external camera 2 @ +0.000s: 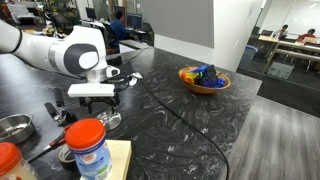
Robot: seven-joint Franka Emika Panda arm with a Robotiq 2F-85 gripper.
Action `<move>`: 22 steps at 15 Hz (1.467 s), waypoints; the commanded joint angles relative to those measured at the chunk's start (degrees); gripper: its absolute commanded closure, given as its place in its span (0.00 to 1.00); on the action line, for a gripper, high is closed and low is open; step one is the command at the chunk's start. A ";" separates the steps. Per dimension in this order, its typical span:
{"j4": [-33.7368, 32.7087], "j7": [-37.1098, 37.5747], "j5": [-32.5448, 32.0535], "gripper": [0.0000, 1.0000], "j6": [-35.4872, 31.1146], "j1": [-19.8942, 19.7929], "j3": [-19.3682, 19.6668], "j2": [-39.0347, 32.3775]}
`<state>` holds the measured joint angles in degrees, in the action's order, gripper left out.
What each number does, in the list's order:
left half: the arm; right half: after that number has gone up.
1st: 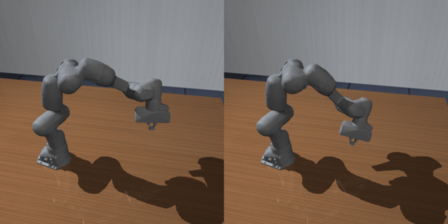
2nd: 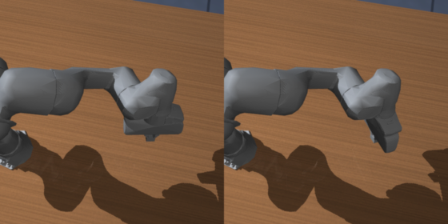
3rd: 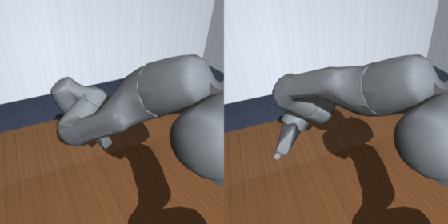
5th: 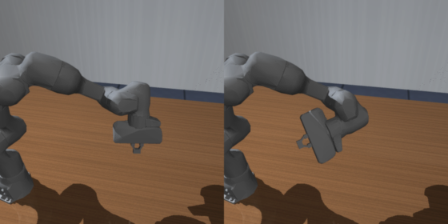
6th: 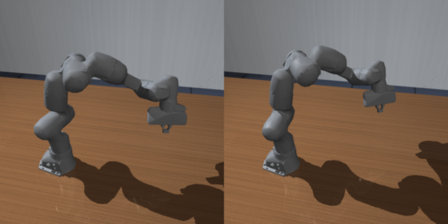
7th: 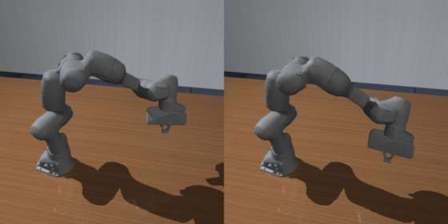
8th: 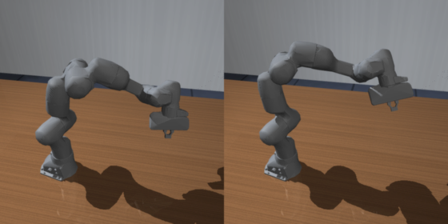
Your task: Pick up the silver lid and put it on the silver pot.
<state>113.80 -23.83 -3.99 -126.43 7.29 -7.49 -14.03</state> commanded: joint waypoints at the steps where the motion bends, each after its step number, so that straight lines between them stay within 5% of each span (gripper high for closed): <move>1: -0.16 0.14 -0.18 0.00 0.16 -0.56 -0.61 -0.03; 4: -0.33 1.05 -1.24 0.00 -0.78 -0.27 -0.38 -0.51; 10: -1.02 -11.17 -1.10 0.00 -3.42 -1.53 -1.60 -4.61; 18: -1.25 -17.37 -2.12 0.00 -3.70 -1.97 -1.22 -5.30; 20: -1.35 -17.92 -1.81 0.26 -4.17 -1.92 -1.29 -5.41; 22: -1.43 -18.18 -1.39 0.40 -4.91 -1.99 -1.43 -5.42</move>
<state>112.93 -40.61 -4.99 -130.27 6.31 -7.80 -19.02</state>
